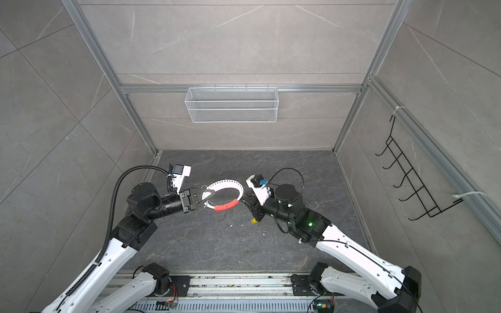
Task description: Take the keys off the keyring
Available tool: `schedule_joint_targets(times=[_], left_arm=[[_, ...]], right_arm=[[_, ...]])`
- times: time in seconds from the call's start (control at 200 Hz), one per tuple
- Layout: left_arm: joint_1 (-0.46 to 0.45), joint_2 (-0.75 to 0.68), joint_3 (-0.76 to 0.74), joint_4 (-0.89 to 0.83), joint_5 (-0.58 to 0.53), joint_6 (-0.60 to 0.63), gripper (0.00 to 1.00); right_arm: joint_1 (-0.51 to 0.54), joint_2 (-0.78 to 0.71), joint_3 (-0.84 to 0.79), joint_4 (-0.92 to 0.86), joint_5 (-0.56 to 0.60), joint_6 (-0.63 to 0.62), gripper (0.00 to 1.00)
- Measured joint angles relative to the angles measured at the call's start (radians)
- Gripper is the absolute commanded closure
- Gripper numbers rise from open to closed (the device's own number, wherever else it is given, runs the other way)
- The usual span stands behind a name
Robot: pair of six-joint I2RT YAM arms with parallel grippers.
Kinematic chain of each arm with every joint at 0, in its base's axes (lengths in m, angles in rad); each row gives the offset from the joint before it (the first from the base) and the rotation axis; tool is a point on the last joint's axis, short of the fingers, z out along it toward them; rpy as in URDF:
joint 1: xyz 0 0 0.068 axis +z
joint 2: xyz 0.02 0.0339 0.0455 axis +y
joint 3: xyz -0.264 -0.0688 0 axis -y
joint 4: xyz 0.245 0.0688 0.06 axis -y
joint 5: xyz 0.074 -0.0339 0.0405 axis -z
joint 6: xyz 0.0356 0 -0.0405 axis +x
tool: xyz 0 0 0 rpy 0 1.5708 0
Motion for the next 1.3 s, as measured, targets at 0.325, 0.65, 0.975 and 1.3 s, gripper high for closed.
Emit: schedule_joint_targets(times=[0.325,0.65,0.975,1.3], left_arm=[[0.000,0.003,0.000,0.012,0.002,-0.016,1.00],[0.000,0.005,-0.014,0.043,0.003,-0.034,1.00],[0.000,-0.003,-0.026,0.040,-0.004,-0.039,0.90],[0.000,-0.023,-0.005,-0.207,-0.170,0.083,0.50]], right_arm=[[0.000,0.000,0.013,0.000,0.002,-0.015,0.76],[0.000,0.000,0.028,0.000,-0.002,-0.027,1.00],[0.000,0.000,0.031,-0.025,-0.006,-0.029,1.00],[0.000,0.010,0.103,-0.193,-0.024,0.021,1.00]])
